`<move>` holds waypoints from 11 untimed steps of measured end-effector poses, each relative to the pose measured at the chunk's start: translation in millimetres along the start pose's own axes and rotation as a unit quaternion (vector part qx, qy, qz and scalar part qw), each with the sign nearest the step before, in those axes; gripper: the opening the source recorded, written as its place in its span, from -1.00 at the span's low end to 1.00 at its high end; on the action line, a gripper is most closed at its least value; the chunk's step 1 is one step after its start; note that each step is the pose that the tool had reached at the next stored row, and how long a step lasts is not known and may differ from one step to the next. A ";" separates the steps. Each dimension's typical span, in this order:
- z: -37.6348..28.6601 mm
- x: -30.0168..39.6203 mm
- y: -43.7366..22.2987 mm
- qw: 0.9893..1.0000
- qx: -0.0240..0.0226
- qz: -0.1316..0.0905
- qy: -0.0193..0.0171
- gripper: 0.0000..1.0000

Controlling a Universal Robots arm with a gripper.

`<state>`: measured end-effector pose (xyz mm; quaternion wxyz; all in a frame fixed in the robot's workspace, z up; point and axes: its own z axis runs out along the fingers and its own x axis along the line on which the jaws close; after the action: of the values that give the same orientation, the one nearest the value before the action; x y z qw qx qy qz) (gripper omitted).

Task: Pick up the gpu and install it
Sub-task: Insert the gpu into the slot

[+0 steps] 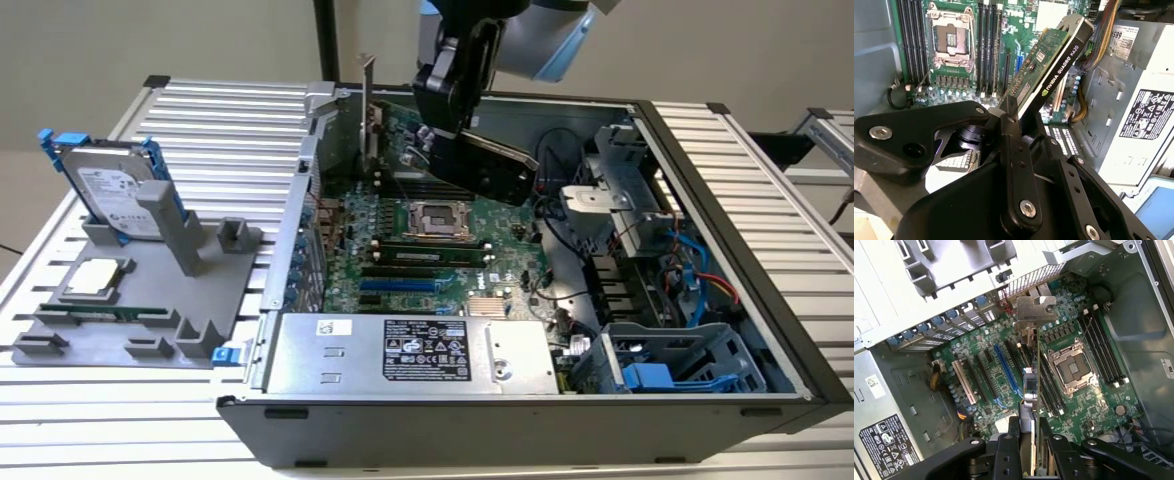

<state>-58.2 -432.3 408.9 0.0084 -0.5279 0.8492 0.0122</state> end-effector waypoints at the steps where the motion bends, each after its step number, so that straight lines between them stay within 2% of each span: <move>1: 0.0 0.0 0.0 1.000 0.000 -0.002 0.000 -1.00; 11: 0.0 0.0 0.0 1.000 -0.001 -0.025 0.000 -1.00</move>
<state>-58.2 -432.3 408.9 0.0080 -0.5488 0.8358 0.0123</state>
